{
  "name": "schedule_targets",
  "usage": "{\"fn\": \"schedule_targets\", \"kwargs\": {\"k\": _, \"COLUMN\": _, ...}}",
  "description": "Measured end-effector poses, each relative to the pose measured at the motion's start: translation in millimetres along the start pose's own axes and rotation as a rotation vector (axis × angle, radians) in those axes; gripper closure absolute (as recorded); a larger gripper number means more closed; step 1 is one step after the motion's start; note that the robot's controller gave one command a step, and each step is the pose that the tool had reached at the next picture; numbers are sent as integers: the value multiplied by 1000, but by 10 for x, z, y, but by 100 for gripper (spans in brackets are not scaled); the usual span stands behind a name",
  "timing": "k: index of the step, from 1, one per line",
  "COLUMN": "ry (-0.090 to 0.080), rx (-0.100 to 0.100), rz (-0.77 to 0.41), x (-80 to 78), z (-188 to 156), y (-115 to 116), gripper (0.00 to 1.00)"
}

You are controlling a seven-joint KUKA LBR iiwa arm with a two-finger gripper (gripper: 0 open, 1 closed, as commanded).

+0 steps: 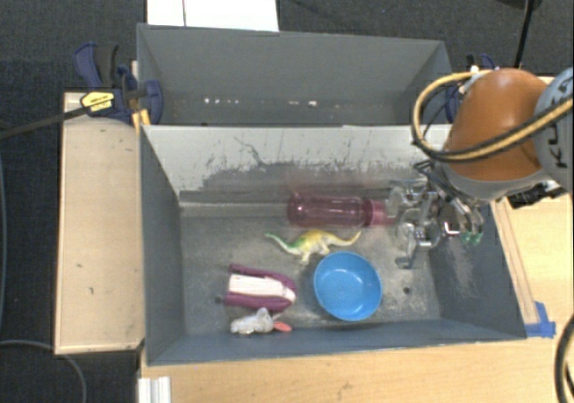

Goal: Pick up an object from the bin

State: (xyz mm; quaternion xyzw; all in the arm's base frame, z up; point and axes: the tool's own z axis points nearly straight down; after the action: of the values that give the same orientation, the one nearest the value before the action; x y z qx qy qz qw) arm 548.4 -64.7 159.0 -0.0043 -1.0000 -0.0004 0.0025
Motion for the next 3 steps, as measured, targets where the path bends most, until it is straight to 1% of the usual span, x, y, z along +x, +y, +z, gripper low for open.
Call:
{"fn": "schedule_targets", "kwargs": {"k": 1, "ry": -8, "rx": 1, "rz": -2, "x": -16, "z": -47, "y": 1, "gripper": 0}}
{"fn": "schedule_targets", "kwargs": {"k": 2, "ry": -9, "rx": 2, "rz": -36, "x": 257, "z": 349, "y": 310, "gripper": 0}}
{"fn": "schedule_targets", "kwargs": {"k": 3, "ry": -6, "rx": 0, "rz": -6, "x": 148, "z": 632, "y": 788, "gripper": 0}}
